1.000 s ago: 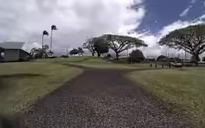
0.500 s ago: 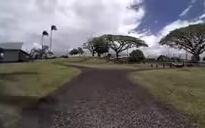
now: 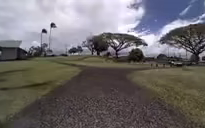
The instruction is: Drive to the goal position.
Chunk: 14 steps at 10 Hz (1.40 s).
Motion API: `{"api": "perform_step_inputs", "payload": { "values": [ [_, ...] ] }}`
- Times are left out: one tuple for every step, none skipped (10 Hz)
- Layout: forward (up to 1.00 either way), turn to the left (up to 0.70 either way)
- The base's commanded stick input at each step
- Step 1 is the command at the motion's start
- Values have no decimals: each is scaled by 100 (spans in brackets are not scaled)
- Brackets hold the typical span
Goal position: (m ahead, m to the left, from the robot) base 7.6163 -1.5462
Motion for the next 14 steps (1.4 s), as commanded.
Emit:
{"api": "perform_step_inputs", "payload": {
  "values": [
    [70, 0],
    [70, 0],
    [70, 0],
    [70, 0],
    [70, 0],
    [70, 0],
    [70, -1],
    [70, -2],
    [70, -2],
    [70, -2],
    [70, -2],
    [70, -2],
    [70, -2],
    [70, -2]
  ]
}}
